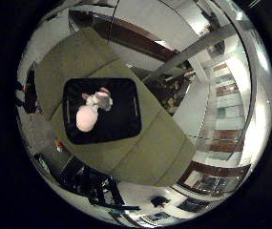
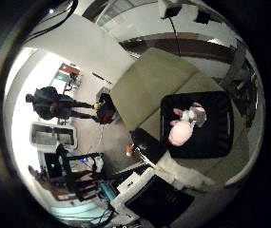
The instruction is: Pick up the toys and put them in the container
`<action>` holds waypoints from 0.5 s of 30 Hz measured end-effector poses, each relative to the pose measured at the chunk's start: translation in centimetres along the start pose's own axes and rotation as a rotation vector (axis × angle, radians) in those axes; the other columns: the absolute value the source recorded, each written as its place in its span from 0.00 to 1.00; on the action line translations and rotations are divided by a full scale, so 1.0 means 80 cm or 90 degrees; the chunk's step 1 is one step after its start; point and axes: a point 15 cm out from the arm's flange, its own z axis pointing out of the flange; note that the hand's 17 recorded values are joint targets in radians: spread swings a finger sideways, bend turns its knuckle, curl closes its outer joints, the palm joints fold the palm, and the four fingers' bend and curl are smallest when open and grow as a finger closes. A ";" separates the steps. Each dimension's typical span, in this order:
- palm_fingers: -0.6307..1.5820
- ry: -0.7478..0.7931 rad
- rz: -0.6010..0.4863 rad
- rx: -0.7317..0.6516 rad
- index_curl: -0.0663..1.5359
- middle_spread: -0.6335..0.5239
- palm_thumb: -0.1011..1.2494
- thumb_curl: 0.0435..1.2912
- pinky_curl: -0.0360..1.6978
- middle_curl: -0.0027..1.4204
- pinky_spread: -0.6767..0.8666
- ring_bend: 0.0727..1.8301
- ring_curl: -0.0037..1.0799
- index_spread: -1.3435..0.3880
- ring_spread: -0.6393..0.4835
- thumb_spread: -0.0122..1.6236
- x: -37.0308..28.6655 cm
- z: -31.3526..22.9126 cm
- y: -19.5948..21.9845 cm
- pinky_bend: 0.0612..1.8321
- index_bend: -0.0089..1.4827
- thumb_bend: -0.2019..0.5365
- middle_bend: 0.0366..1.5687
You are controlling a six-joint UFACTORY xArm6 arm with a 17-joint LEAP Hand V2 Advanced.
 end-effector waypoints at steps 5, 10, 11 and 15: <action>0.43 0.001 0.003 0.004 0.30 0.45 0.42 0.20 0.24 0.28 0.65 0.28 0.32 0.54 0.50 0.64 0.003 -0.004 -0.001 0.30 0.13 0.24 0.20; 0.43 0.009 0.011 0.018 0.29 0.44 0.42 0.20 0.20 0.27 0.65 0.26 0.30 0.54 0.51 0.64 0.017 -0.024 -0.003 0.29 0.13 0.24 0.19; 0.43 0.013 0.013 0.024 0.29 0.45 0.42 0.20 0.20 0.27 0.65 0.26 0.30 0.54 0.51 0.64 0.022 -0.032 -0.003 0.29 0.13 0.24 0.18; 0.43 0.024 0.023 0.040 0.28 0.45 0.41 0.19 0.17 0.27 0.65 0.25 0.29 0.54 0.52 0.65 0.042 -0.064 0.001 0.29 0.13 0.24 0.17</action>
